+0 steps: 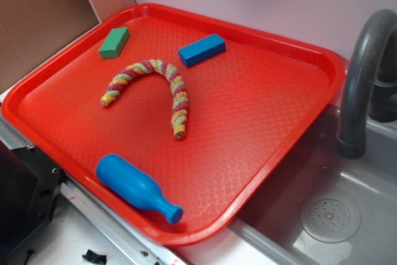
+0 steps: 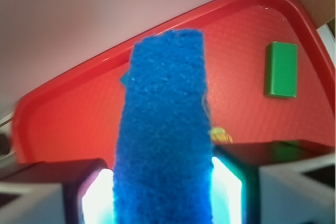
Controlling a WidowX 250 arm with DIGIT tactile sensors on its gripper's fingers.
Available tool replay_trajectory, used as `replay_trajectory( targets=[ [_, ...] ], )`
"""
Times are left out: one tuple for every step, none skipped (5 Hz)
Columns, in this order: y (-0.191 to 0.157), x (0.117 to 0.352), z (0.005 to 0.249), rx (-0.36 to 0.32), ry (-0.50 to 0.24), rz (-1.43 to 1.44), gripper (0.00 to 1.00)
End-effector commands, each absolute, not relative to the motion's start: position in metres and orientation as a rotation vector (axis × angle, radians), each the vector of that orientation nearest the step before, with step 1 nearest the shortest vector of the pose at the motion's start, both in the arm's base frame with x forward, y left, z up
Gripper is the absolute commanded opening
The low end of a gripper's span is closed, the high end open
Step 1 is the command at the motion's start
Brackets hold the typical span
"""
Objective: Grab the blue sponge.
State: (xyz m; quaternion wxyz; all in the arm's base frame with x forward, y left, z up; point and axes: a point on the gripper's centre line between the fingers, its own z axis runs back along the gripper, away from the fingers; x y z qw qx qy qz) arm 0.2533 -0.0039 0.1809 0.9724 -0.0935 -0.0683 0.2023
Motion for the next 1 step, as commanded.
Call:
replay_trajectory(
  targets=[
    [0.0157,0.2281,0.2004,-0.155,-0.237,0.444,0.00]
  ],
)
